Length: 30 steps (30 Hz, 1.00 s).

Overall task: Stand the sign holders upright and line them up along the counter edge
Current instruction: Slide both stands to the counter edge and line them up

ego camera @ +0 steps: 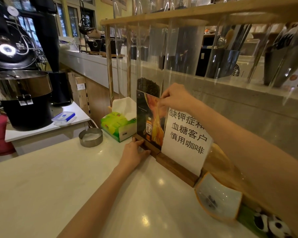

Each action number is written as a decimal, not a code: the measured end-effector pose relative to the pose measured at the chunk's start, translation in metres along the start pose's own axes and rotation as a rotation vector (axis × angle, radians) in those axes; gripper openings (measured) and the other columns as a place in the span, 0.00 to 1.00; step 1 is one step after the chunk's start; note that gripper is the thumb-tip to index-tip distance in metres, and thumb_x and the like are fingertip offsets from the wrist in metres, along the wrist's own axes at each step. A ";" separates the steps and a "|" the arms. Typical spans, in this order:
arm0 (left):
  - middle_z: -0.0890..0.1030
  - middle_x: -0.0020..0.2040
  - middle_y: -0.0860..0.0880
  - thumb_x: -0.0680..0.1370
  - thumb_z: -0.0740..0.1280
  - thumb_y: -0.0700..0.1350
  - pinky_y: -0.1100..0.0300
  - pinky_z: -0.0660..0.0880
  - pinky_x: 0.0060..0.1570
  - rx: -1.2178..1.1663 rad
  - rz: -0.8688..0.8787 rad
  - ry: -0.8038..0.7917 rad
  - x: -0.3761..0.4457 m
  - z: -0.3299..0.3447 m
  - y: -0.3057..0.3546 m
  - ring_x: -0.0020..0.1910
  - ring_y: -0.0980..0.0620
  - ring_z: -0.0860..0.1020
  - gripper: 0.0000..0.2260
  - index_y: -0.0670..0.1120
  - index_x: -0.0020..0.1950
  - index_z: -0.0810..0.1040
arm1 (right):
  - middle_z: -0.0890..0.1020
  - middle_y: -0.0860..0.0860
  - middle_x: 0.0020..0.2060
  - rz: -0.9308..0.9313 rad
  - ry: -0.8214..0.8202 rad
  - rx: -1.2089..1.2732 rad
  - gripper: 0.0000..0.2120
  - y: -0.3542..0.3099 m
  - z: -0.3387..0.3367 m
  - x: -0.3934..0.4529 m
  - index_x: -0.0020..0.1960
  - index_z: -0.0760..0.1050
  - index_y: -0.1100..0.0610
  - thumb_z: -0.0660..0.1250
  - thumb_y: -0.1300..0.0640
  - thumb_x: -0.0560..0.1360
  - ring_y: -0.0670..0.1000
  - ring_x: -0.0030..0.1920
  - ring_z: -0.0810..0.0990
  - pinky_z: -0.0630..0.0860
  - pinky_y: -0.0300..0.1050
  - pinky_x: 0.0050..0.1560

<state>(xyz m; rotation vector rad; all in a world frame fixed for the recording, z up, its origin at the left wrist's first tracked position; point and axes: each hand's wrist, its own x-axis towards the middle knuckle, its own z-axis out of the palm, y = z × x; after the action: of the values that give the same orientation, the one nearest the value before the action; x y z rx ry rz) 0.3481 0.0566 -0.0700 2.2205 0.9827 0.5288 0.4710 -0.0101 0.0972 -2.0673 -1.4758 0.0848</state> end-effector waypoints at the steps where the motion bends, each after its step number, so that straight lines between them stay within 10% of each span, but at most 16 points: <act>1: 0.63 0.74 0.41 0.73 0.68 0.48 0.54 0.63 0.69 0.001 -0.004 -0.003 0.000 0.000 0.000 0.71 0.43 0.65 0.24 0.46 0.67 0.70 | 0.75 0.45 0.30 0.000 0.001 -0.002 0.07 0.000 0.000 0.000 0.46 0.82 0.63 0.69 0.61 0.70 0.40 0.32 0.72 0.64 0.30 0.30; 19: 0.73 0.67 0.48 0.76 0.62 0.46 0.58 0.64 0.67 0.144 0.238 -0.053 -0.022 0.002 0.010 0.67 0.50 0.69 0.14 0.47 0.60 0.77 | 0.78 0.50 0.35 -0.052 -0.105 -0.291 0.18 0.004 -0.028 -0.021 0.47 0.78 0.61 0.66 0.46 0.72 0.47 0.35 0.76 0.73 0.37 0.34; 30: 0.76 0.66 0.48 0.78 0.59 0.48 0.60 0.65 0.65 0.322 0.349 -0.016 -0.043 0.033 0.030 0.67 0.51 0.70 0.15 0.45 0.60 0.77 | 0.85 0.56 0.46 -0.075 0.057 -0.172 0.10 0.024 -0.032 -0.066 0.49 0.80 0.61 0.69 0.57 0.71 0.47 0.40 0.82 0.77 0.33 0.37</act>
<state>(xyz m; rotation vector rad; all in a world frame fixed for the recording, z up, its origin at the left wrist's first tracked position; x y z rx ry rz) 0.3548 -0.0045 -0.0764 2.7053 0.7118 0.5324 0.4777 -0.0874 0.0934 -2.1268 -1.5714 -0.1341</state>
